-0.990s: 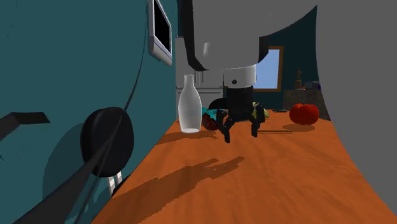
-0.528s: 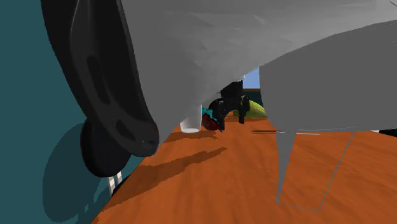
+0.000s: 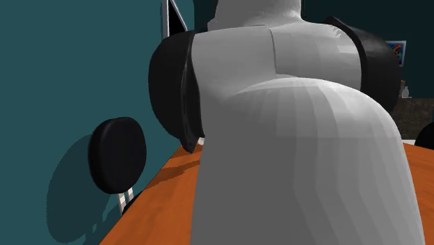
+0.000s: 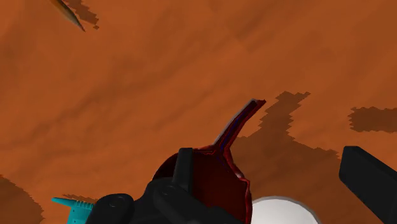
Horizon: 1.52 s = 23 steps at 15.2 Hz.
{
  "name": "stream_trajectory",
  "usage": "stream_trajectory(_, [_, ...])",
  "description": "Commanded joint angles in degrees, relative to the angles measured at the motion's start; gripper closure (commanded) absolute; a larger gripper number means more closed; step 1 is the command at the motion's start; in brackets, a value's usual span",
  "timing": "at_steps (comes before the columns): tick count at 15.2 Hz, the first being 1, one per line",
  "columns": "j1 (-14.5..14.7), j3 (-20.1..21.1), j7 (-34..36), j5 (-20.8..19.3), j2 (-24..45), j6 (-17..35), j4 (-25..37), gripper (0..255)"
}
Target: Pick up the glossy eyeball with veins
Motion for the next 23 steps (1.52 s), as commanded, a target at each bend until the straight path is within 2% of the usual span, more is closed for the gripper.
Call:
stream_trajectory(1, [0.6, 0.8, -3.0, 0.3, 5.4, -2.6, 8.3, 0])
stream_trajectory(3, [1.2, 1.7, -5.6, 0.3, 10.7, -5.6, 16.7, 0])
stream_trajectory(10, [1.2, 1.7, -5.5, 0.3, 6.9, 2.0, 5.4, 0])
stream_trajectory(12, [1.2, 1.7, -5.5, 0.3, 6.7, 2.5, 4.6, 0])
stream_trajectory(13, [1.2, 1.7, -5.5, 0.3, 6.8, 2.4, 4.8, 255])
stream_trajectory(23, [1.2, 1.7, -5.5, 0.3, 7.1, 1.5, 6.0, 255])
